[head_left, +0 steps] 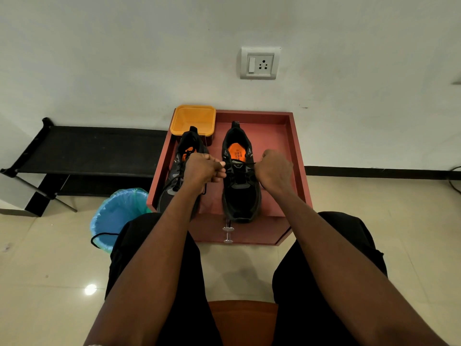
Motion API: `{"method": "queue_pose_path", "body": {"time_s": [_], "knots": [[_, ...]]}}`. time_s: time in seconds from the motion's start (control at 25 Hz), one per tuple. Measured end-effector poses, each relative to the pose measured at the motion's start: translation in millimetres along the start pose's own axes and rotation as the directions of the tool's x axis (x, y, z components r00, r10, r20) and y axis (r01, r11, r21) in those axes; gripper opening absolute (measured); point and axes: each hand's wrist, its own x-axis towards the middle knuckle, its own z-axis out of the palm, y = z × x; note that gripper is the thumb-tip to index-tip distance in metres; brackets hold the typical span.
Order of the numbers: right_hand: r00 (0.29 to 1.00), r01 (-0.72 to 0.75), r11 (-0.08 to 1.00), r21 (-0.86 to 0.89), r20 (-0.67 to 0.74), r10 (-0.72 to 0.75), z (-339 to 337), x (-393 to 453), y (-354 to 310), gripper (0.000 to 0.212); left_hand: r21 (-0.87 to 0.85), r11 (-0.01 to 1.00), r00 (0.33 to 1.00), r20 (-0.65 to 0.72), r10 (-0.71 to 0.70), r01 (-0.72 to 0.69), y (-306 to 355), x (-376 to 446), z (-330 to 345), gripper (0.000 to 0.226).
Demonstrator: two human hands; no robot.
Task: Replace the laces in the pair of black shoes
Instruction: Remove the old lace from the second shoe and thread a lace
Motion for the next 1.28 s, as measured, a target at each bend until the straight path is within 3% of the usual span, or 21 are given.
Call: {"method": "queue_pose_path", "body": {"time_s": [0.04, 0.12, 0.28, 0.44, 0.6, 0.76, 0.84, 0.96, 1.08, 1.28], "knots": [[0.999, 0.038, 0.999, -0.038, 0.005, -0.038, 2.5, -0.1, 0.6, 0.003, 0.038, 0.999, 0.999, -0.013, 0.035, -0.034, -1.8, 0.1, 0.8, 0.005], [0.988, 0.153, 0.988, -0.023, 0.033, -0.152, 9.7, 2.8, -1.0, 0.024, 0.073, 0.994, 0.997, -0.003, 0.082, -0.082, -2.8, 0.9, 4.2, 0.006], [0.946, 0.192, 0.911, 0.366, 0.179, -0.272, 22.1, 6.4, -10.8, 0.025, 0.141, 0.981, 0.99, 0.066, 0.125, -0.133, -2.7, 4.3, 11.6, 0.012], [0.935, 0.158, 0.901, 0.405, 0.234, -0.269, 31.7, 10.9, -8.4, 0.016, 0.26, 0.933, 0.968, 0.097, 0.231, -0.249, -5.0, 11.3, 12.8, 0.024], [0.945, 0.117, 0.873, 0.474, 0.217, -0.244, 30.3, 16.9, -9.7, 0.015, 0.281, 0.92, 0.962, 0.087, 0.259, -0.273, -6.5, 22.0, 12.1, 0.032], [0.972, 0.122, 0.924, 0.361, 0.145, -0.185, 39.3, 19.3, -11.8, 0.019, 0.362, 0.89, 0.955, 0.0, 0.298, -0.278, -10.5, 27.6, 13.7, 0.02], [0.978, 0.184, 0.976, 0.121, 0.078, -0.194, 41.9, 19.5, -10.1, 0.021, 0.362, 0.91, 0.959, -0.11, 0.26, -0.205, -15.1, 31.6, 12.4, 0.008], [0.97, 0.241, 0.965, -0.106, 0.066, -0.235, 44.9, 17.0, -7.2, 0.024, 0.227, 0.974, 0.987, -0.15, 0.06, -0.025, -24.3, 39.1, 15.3, 0.016], [0.976, 0.204, 0.978, -0.044, 0.086, -0.2, 52.3, 15.7, -9.0, 0.021, 0.114, 0.992, 0.993, -0.108, -0.042, 0.054, -28.0, 41.2, 21.7, 0.018], [0.975, 0.032, 0.98, 0.197, 0.211, -0.074, 51.0, 22.5, -10.3, 0.012, -0.001, 0.999, 0.994, -0.099, -0.049, 0.049, -29.3, 45.0, 23.5, 0.023]]}}
